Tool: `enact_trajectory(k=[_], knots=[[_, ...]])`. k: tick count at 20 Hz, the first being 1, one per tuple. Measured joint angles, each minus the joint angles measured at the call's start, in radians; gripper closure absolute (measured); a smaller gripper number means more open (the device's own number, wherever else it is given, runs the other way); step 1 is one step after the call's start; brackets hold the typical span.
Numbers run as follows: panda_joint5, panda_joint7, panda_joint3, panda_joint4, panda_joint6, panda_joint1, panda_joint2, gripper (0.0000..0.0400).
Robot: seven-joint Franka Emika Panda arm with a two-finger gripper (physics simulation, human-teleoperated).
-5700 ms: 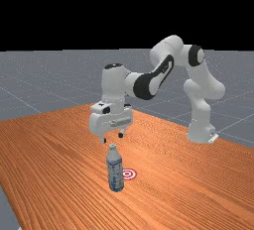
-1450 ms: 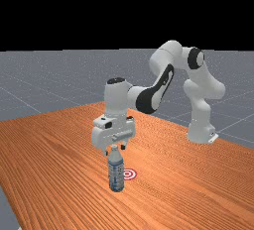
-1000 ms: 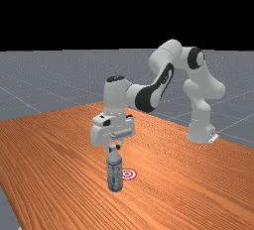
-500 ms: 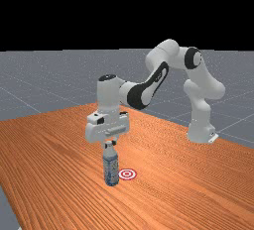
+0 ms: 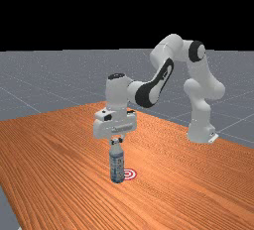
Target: Pick up the bottle and put it on the marker
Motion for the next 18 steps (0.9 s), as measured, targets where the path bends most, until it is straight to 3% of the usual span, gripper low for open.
enact_trajectory(k=[6, 7, 9, 13, 18], knots=[[0.02, -0.06, 0.019, -0.052, 0.004, -0.018, -0.036, 0.0227], [0.001, -0.044, 0.01, -0.015, -0.053, -0.008, -0.025, 0.0227], [0.017, -0.057, 0.017, -0.077, 0.001, -0.016, -0.06, 0.0227], [0.002, -0.044, 0.011, -0.047, -0.081, -0.009, -0.05, 0.0227], [0.002, -0.043, 0.011, -0.08, -0.04, -0.009, -0.058, 0.0228]])
